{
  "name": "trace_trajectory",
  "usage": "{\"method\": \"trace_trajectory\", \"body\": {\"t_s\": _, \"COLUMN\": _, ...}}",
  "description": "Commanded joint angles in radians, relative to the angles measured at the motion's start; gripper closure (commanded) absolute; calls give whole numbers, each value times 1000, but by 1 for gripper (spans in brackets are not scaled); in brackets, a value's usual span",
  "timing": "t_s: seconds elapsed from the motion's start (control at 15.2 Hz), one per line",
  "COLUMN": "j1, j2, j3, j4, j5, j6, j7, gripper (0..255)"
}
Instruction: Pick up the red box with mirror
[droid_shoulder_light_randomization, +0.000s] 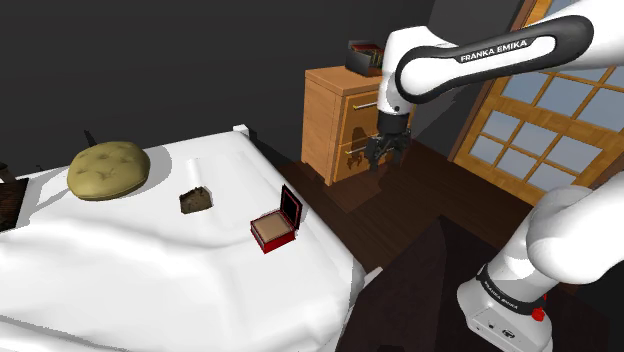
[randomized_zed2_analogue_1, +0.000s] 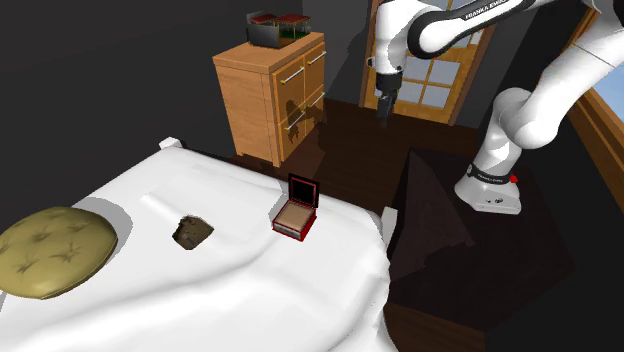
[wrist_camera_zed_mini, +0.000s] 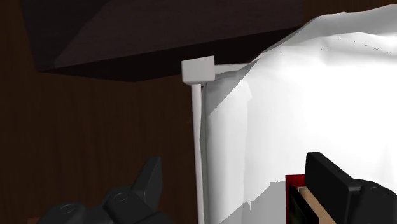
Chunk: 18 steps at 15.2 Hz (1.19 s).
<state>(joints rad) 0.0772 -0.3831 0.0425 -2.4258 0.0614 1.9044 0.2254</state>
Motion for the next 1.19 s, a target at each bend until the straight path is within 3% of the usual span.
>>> {"method": "trace_trajectory", "body": {"t_s": 0.0, "j1": 8, "j2": 75, "j3": 11, "j4": 12, "j5": 10, "j6": 66, "j7": 9, "gripper": 0}}
{"method": "trace_trajectory", "body": {"t_s": 0.59, "j1": 43, "j2": 407, "j3": 55, "j4": 153, "j5": 32, "j6": 271, "j7": 57, "gripper": 0}}
{"method": "trace_trajectory", "body": {"t_s": 1.12, "j1": 79, "j2": 710, "j3": 76, "j4": 365, "j5": 22, "j6": 375, "j7": 101, "gripper": 0}}
